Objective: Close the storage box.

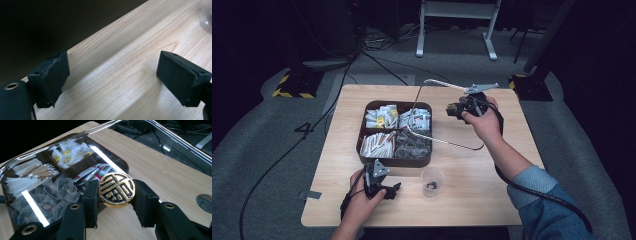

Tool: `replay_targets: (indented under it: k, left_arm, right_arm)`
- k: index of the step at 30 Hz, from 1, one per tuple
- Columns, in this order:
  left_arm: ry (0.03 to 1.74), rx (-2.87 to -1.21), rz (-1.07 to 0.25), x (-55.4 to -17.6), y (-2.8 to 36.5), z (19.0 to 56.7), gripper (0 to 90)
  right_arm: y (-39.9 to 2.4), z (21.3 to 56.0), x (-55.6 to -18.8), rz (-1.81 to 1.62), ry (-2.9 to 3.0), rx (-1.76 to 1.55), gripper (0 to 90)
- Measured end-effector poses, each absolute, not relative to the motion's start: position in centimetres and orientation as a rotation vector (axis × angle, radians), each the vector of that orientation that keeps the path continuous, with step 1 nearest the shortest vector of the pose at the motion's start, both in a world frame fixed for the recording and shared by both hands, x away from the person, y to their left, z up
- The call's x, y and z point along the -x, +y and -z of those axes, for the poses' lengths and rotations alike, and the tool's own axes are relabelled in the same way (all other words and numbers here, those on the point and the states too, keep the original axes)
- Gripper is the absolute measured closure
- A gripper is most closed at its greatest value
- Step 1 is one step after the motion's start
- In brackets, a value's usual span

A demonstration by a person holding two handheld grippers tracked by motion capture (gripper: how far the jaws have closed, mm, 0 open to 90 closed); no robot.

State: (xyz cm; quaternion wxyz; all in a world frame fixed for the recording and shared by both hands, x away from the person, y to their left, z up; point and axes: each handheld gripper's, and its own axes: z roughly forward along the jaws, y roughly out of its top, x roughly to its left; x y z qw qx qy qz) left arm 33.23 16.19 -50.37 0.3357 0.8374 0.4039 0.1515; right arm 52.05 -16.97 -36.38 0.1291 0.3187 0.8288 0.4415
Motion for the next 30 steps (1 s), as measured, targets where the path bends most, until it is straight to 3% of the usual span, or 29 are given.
replay_targets:
  k: [30]
  left_arm:
    - [1.057, -2.182, -0.395, -33.1, 16.0, 50.4, 12.4]
  right_arm:
    - [-5.9, 37.4, -52.8, -1.303, 2.549, -0.754, 59.0]
